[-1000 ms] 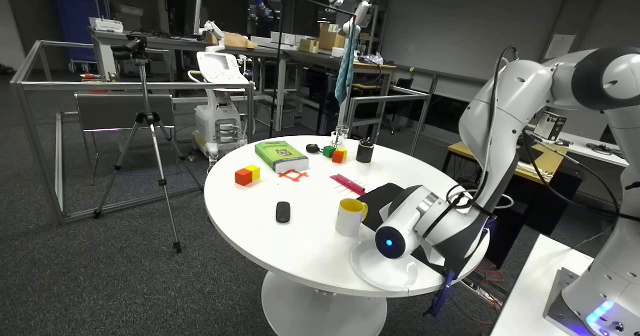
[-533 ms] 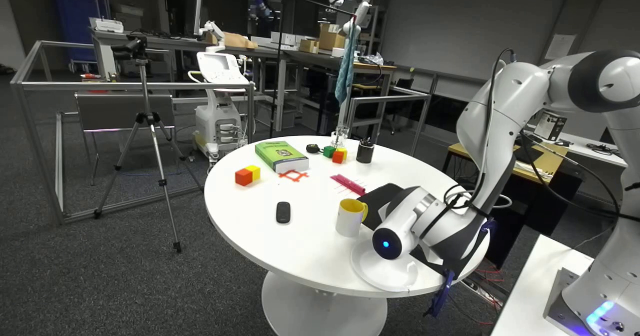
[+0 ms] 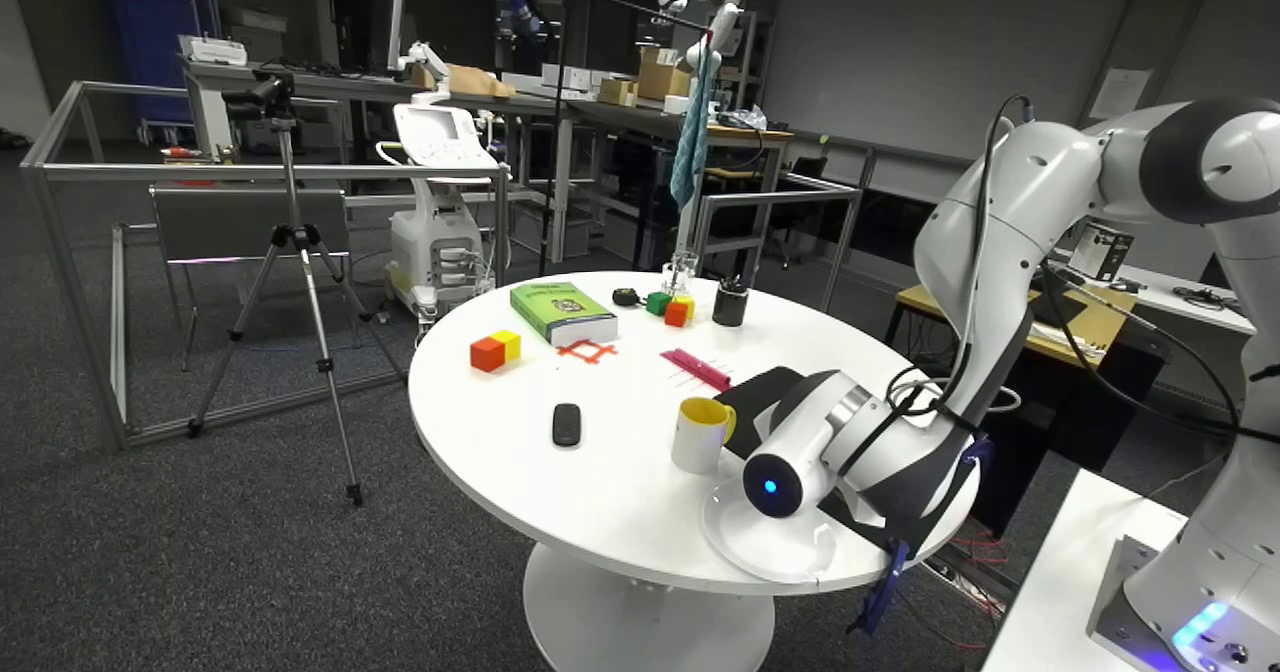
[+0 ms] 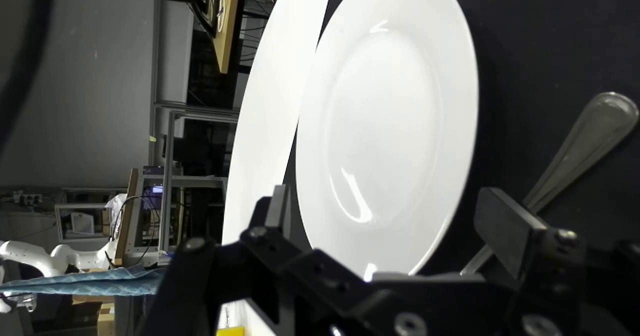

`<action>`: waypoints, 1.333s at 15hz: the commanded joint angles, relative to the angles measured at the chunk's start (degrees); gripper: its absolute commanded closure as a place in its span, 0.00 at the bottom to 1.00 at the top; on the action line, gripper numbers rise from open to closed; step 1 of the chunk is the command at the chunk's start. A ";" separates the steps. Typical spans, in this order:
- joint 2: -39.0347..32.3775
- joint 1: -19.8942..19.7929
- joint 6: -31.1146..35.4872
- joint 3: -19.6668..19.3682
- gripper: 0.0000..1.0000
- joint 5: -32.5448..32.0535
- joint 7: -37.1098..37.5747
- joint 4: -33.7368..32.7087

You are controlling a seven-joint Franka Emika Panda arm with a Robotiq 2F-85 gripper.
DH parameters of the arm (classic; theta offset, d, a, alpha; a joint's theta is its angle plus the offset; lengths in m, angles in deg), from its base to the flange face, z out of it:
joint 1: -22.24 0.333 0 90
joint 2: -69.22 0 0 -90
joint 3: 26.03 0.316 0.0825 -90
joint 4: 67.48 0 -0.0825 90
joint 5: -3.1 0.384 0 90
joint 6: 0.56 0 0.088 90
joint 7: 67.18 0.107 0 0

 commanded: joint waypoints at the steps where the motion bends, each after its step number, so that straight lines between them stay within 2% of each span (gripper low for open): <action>1: 2.49 0.20 -1.45 0.86 0.00 0.24 -2.47 0.63; 11: 10.11 -1.48 2.74 3.55 0.00 3.05 -5.11 2.42; 20: 16.79 -3.00 11.42 3.54 0.00 13.64 -12.75 3.30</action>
